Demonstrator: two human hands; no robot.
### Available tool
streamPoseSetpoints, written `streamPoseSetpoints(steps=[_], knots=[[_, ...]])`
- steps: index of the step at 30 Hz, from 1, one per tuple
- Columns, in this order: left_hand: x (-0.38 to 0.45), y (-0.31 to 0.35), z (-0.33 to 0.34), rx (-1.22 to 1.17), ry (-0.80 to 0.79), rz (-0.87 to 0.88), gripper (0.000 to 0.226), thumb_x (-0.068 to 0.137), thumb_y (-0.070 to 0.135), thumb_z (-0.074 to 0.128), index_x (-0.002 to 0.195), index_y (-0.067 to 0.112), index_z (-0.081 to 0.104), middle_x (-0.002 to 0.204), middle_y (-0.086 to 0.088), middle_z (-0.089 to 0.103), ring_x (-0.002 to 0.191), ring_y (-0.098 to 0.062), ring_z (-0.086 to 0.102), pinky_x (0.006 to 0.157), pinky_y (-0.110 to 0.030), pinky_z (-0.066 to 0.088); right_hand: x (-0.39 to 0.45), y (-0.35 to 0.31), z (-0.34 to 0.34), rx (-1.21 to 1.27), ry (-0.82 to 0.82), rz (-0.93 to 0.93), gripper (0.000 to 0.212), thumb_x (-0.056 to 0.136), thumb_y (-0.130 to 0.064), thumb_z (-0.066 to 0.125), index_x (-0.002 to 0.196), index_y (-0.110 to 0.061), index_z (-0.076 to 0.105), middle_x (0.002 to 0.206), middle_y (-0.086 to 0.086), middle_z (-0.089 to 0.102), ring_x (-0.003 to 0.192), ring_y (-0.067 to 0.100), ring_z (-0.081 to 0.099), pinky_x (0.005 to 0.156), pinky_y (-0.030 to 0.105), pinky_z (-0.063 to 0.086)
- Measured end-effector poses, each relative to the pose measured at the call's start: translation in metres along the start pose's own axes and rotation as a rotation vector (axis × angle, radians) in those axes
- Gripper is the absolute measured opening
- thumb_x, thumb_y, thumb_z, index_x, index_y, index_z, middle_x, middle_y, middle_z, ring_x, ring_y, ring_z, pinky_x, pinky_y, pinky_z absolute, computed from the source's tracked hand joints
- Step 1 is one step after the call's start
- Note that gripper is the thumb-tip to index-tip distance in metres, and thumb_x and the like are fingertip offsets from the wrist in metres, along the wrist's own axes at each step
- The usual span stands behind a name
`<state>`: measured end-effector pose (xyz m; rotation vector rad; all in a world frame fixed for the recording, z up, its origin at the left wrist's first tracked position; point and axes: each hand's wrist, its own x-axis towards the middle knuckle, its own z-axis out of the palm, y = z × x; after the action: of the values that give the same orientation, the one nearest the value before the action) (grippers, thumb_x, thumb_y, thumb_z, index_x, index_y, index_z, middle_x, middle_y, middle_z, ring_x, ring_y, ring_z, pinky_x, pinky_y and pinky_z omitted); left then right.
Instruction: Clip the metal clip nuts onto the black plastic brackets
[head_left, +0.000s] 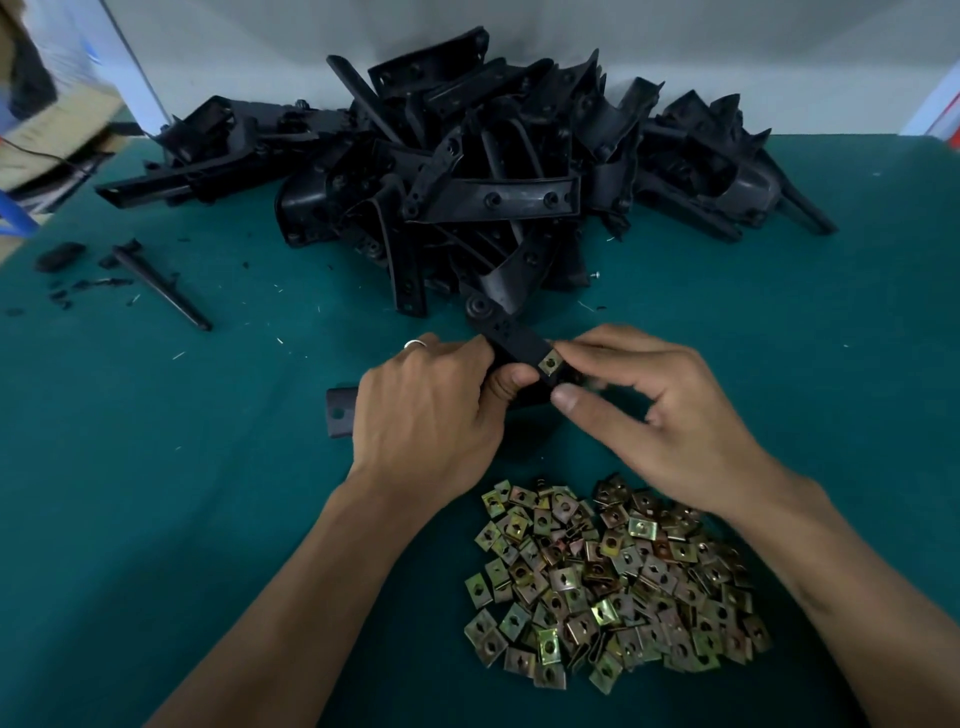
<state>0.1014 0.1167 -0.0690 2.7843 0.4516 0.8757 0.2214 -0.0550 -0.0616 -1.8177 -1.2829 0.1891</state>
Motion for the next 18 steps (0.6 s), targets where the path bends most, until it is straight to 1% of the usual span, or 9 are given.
streamPoseSetpoints(steps=[2, 4, 6, 8, 10, 12, 14, 15, 18], knots=[[0.0, 0.0, 0.0, 0.037, -0.022, -0.051, 0.057, 0.102, 0.06, 0.026, 0.073, 0.016, 0.051, 0.062, 0.004, 0.037, 0.053, -0.029, 0.045, 0.05, -0.03, 0.026, 0.001, 0.001, -0.009, 0.08, -0.044, 0.158, 0.018, 0.094, -0.026, 0.072, 0.11, -0.019, 0.078, 0.088, -0.011, 0.067, 0.083, 0.011, 0.063, 0.072, 0.025, 0.047], [0.001, -0.001, 0.0, 0.011, -0.008, -0.13, 0.053, 0.104, 0.056, 0.022, 0.065, 0.022, 0.033, 0.06, 0.003, 0.037, 0.053, -0.026, 0.036, 0.05, -0.031, 0.022, 0.001, -0.001, -0.015, 0.129, -0.19, 0.247, 0.01, 0.085, -0.023, 0.077, 0.094, -0.021, 0.08, 0.08, -0.012, 0.07, 0.074, 0.005, 0.062, 0.067, 0.017, 0.042], [0.003, -0.003, 0.0, -0.024, 0.007, -0.197, 0.051, 0.104, 0.053, 0.019, 0.062, 0.025, 0.02, 0.059, 0.003, 0.035, 0.054, -0.025, 0.033, 0.05, -0.032, 0.018, 0.001, -0.009, -0.015, 0.122, -0.363, 0.258, 0.013, 0.079, -0.027, 0.079, 0.092, -0.026, 0.08, 0.081, -0.012, 0.069, 0.075, 0.009, 0.059, 0.066, 0.025, 0.044], [0.003, -0.004, 0.002, -0.039, 0.012, -0.215, 0.05, 0.103, 0.052, 0.018, 0.061, 0.026, 0.019, 0.061, 0.0, 0.039, 0.055, -0.026, 0.034, 0.051, -0.033, 0.018, 0.001, -0.017, -0.011, 0.058, -0.455, 0.232, 0.018, 0.081, -0.026, 0.083, 0.098, -0.032, 0.08, 0.089, -0.013, 0.066, 0.084, 0.013, 0.058, 0.075, 0.037, 0.047], [0.003, -0.004, 0.004, -0.045, 0.009, -0.221, 0.05, 0.103, 0.052, 0.018, 0.061, 0.026, 0.02, 0.062, -0.001, 0.041, 0.056, -0.026, 0.034, 0.052, -0.033, 0.018, 0.001, -0.021, -0.011, 0.027, -0.488, 0.236, 0.017, 0.083, -0.025, 0.084, 0.097, -0.033, 0.08, 0.095, -0.015, 0.063, 0.093, 0.01, 0.059, 0.082, 0.04, 0.048], [0.003, -0.004, 0.004, -0.047, 0.01, -0.222, 0.051, 0.103, 0.052, 0.019, 0.06, 0.025, 0.021, 0.06, 0.0, 0.041, 0.055, -0.025, 0.034, 0.051, -0.033, 0.017, 0.0, -0.022, -0.013, 0.015, -0.515, 0.253, 0.013, 0.083, -0.026, 0.084, 0.091, -0.034, 0.078, 0.097, -0.017, 0.061, 0.097, 0.009, 0.058, 0.086, 0.036, 0.046], [0.003, -0.004, 0.004, -0.048, 0.013, -0.218, 0.052, 0.104, 0.052, 0.021, 0.06, 0.025, 0.021, 0.059, 0.001, 0.039, 0.054, -0.025, 0.034, 0.051, -0.033, 0.017, 0.0, -0.022, -0.013, -0.006, -0.519, 0.239, 0.009, 0.084, -0.025, 0.082, 0.087, -0.031, 0.076, 0.096, -0.015, 0.062, 0.095, 0.01, 0.058, 0.083, 0.031, 0.046], [0.003, -0.004, 0.004, -0.05, 0.011, -0.215, 0.052, 0.104, 0.052, 0.022, 0.06, 0.025, 0.021, 0.059, 0.001, 0.039, 0.054, -0.025, 0.034, 0.051, -0.033, 0.018, 0.0, -0.021, -0.012, 0.003, -0.507, 0.231, 0.007, 0.086, -0.022, 0.081, 0.085, -0.027, 0.076, 0.094, -0.013, 0.063, 0.091, 0.012, 0.059, 0.08, 0.032, 0.047], [0.002, -0.004, 0.005, -0.057, 0.003, -0.203, 0.052, 0.106, 0.05, 0.024, 0.06, 0.025, 0.021, 0.058, 0.001, 0.038, 0.051, -0.02, 0.032, 0.049, -0.031, 0.017, 0.001, -0.016, -0.012, 0.114, -0.396, 0.229, 0.006, 0.09, -0.017, 0.076, 0.085, -0.021, 0.077, 0.087, -0.004, 0.07, 0.077, 0.021, 0.063, 0.069, 0.043, 0.05]])
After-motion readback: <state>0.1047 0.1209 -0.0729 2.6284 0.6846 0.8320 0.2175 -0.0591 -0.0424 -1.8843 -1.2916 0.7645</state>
